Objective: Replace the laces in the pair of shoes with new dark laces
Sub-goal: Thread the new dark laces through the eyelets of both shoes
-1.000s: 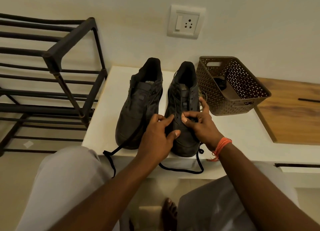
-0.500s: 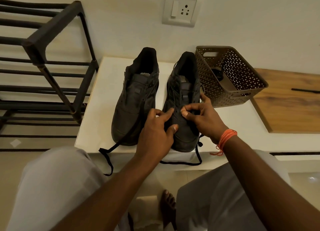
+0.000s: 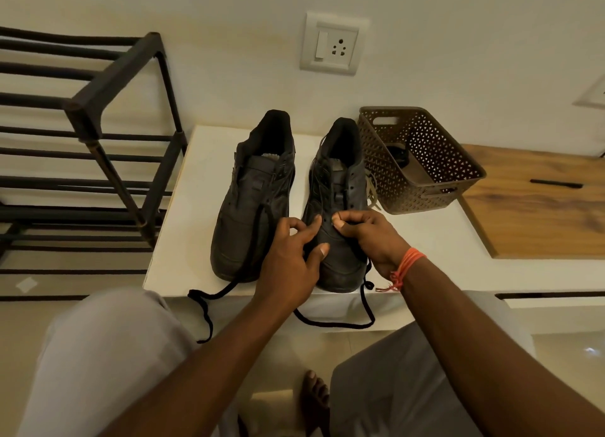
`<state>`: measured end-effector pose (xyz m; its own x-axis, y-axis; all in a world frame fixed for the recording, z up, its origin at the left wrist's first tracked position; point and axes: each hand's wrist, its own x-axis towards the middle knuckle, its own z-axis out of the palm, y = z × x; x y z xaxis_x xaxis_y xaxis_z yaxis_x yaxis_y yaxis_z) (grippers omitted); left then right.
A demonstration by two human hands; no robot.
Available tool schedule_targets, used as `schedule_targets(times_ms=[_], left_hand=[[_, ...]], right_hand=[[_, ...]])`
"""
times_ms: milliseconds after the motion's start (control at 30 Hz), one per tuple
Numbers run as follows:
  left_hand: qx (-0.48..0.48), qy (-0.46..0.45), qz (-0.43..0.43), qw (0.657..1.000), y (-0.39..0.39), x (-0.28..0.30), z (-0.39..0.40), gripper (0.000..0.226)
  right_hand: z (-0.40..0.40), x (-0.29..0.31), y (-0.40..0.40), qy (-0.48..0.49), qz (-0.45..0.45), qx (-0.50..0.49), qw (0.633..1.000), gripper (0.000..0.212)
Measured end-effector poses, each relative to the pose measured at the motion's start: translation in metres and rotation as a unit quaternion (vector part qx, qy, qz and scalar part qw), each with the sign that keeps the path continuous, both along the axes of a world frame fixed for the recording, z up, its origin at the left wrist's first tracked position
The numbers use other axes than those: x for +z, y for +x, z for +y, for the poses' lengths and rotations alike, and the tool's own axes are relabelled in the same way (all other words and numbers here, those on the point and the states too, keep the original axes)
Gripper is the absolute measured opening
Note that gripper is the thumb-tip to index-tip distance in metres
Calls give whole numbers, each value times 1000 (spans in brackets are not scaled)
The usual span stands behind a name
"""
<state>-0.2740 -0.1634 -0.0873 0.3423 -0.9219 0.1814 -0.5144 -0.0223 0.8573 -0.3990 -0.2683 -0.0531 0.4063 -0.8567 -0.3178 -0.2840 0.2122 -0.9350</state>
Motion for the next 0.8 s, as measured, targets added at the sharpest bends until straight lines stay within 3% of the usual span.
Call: schedule_targets(times_ms=[233, 500, 800], left_hand=[[-8, -5, 28, 1000, -4, -6, 0, 48], [-11, -13, 109, 994, -8, -7, 1, 49], [0, -23, 88, 996, -10, -8, 3, 50]], right_hand=[[-11, 2, 0, 91, 6, 14, 996, 19], [-18, 3, -1, 53, 53, 55, 996, 21], [-11, 2, -2, 57, 31, 37, 997, 20]])
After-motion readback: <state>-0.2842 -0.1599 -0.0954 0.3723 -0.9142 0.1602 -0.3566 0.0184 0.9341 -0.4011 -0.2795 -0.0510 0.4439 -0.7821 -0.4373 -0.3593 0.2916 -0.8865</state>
